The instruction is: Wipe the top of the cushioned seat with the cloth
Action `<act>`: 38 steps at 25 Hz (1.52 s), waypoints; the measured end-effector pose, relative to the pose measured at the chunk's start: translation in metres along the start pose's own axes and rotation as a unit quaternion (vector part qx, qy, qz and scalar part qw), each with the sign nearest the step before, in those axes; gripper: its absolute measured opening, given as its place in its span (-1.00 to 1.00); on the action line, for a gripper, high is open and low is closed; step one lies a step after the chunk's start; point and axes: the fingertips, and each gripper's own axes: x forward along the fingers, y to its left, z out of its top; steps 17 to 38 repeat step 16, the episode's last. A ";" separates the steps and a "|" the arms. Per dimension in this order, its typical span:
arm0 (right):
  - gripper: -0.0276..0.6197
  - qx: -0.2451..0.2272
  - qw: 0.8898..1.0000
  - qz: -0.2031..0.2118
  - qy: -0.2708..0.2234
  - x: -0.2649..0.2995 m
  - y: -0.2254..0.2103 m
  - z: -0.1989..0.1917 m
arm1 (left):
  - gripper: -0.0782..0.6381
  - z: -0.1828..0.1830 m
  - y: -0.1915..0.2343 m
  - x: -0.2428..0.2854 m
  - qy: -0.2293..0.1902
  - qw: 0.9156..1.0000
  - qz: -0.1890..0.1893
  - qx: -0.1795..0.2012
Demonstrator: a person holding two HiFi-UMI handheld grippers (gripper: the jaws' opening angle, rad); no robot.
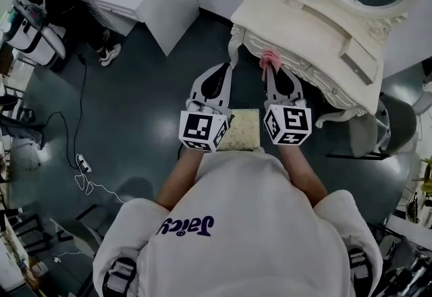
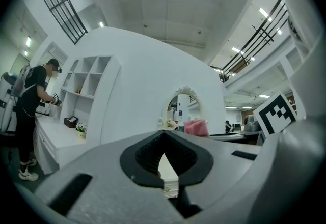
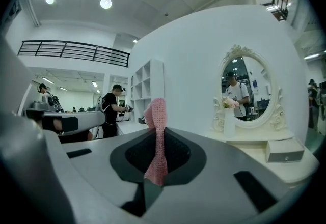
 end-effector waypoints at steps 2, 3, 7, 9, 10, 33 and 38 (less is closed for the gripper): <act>-0.85 -0.001 1.000 0.001 0.000 0.002 0.003 0.001 | -0.76 0.001 0.004 0.000 -0.001 1.000 0.003 -0.005; -0.85 -0.001 1.000 0.001 0.001 0.002 0.005 0.001 | -0.76 0.001 0.006 0.000 -0.001 1.000 0.004 -0.007; -0.85 -0.002 1.000 -0.006 0.009 0.001 0.008 -0.002 | -0.76 -0.002 0.009 -0.003 0.003 1.000 -0.001 -0.014; -0.85 -0.004 1.000 -0.012 0.013 0.002 0.013 -0.004 | -0.76 -0.005 0.014 -0.007 0.008 1.000 -0.005 -0.018; -0.85 -0.005 1.000 -0.014 0.016 0.002 0.015 -0.006 | -0.76 -0.007 0.016 -0.009 0.010 1.000 -0.007 -0.020; -0.85 -0.005 0.998 -0.043 0.034 -0.009 0.022 -0.014 | -0.76 -0.012 0.023 -0.031 0.023 0.999 -0.016 -0.031; -0.85 -0.005 0.998 -0.043 0.034 -0.009 0.022 -0.014 | -0.76 -0.012 0.023 -0.031 0.023 0.999 -0.016 -0.031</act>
